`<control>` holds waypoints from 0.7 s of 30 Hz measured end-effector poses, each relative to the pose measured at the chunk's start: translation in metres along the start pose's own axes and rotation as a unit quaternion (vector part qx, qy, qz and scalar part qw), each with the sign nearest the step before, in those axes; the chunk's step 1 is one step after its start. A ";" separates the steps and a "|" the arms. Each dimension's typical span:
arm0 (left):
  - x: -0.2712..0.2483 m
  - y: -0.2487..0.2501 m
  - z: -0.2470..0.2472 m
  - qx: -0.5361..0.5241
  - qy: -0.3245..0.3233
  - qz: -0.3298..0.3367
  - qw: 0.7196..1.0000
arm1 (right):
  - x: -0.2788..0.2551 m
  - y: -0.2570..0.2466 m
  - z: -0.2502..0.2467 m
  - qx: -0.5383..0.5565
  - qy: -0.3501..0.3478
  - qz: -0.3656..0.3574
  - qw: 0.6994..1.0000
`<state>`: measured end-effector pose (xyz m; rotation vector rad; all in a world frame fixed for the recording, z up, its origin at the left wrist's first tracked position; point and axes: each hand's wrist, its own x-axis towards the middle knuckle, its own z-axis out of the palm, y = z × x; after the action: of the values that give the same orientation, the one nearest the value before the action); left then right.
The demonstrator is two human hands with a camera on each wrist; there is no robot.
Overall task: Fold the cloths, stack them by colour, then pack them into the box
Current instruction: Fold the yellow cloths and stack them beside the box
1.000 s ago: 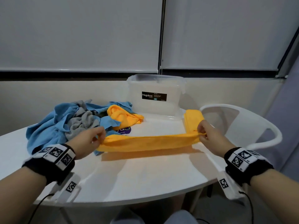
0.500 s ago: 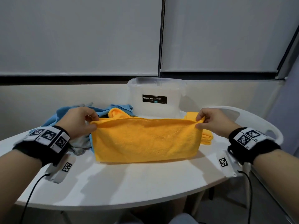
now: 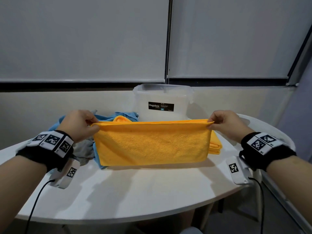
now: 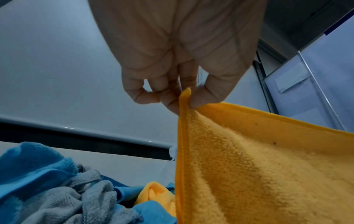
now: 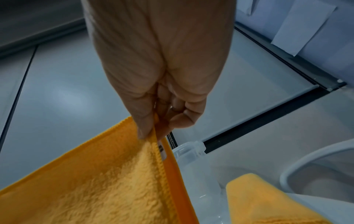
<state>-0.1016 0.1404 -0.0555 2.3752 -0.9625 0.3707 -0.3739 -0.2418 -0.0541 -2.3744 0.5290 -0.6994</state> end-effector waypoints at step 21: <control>0.013 0.027 -0.026 0.077 0.037 0.026 0.996 | 0.015 -0.017 -0.017 0.129 0.074 0.064 0.987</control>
<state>-0.1128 0.1317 -0.0178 2.4587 -0.9956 0.5677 -0.3685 -0.2439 -0.0264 -2.0406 0.6079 -0.8367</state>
